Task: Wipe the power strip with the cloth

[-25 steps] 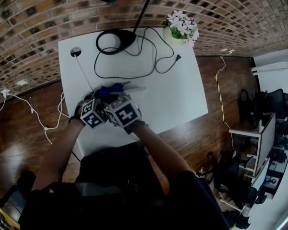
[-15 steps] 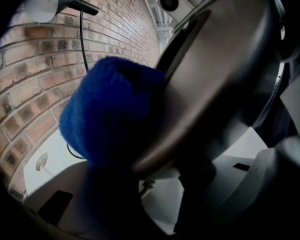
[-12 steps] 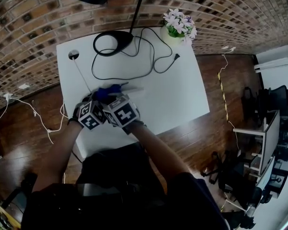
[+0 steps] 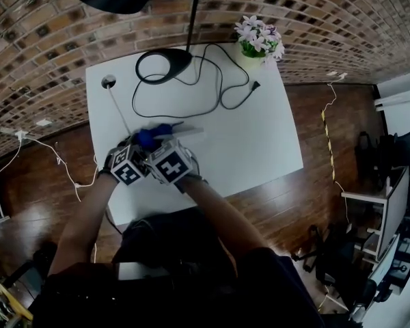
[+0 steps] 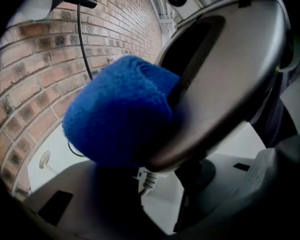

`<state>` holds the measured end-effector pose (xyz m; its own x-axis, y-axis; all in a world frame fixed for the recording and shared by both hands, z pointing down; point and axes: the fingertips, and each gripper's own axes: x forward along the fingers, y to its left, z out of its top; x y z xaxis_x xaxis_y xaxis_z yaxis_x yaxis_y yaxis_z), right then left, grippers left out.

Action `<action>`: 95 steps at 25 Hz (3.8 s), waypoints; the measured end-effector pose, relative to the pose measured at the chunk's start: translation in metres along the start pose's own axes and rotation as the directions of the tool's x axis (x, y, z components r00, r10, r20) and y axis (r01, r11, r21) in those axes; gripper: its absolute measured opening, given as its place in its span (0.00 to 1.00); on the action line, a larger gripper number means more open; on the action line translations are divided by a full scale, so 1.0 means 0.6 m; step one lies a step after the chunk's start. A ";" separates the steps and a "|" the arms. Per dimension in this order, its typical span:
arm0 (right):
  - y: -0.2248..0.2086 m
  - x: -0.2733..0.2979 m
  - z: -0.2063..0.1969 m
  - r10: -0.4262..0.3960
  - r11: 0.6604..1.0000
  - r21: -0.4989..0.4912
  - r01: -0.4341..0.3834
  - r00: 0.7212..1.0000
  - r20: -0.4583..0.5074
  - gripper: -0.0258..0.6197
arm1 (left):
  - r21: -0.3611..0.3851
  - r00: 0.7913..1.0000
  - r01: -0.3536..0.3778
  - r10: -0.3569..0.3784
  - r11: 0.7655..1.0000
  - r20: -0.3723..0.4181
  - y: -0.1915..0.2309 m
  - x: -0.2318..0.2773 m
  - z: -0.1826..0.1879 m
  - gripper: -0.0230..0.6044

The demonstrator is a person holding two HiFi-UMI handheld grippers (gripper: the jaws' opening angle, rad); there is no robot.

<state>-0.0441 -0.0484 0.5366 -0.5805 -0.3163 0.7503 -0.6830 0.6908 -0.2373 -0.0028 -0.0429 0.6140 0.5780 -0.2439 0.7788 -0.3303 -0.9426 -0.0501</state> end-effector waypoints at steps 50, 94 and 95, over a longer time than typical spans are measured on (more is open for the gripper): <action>-0.251 -0.149 -0.112 -0.209 0.958 0.197 0.210 0.978 -0.024 0.14 | -0.002 0.999 -0.025 0.025 1.000 0.021 0.002 -0.010 0.014 0.34; -0.258 -0.149 -0.108 -0.330 0.928 0.158 0.338 0.941 -0.071 0.14 | -0.023 1.000 -0.007 0.008 1.000 0.018 0.001 -0.010 0.015 0.34; -0.256 -0.151 -0.105 -0.334 0.929 0.146 0.341 0.940 -0.071 0.14 | -0.024 1.000 -0.006 0.006 1.000 0.017 0.000 -0.009 0.016 0.34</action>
<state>0.1413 -0.0849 0.5443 -0.2858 -0.4819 0.8283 -0.8970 0.4388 -0.0542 0.0012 -0.0438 0.6038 0.5888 -0.2536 0.7675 -0.3513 -0.9354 -0.0396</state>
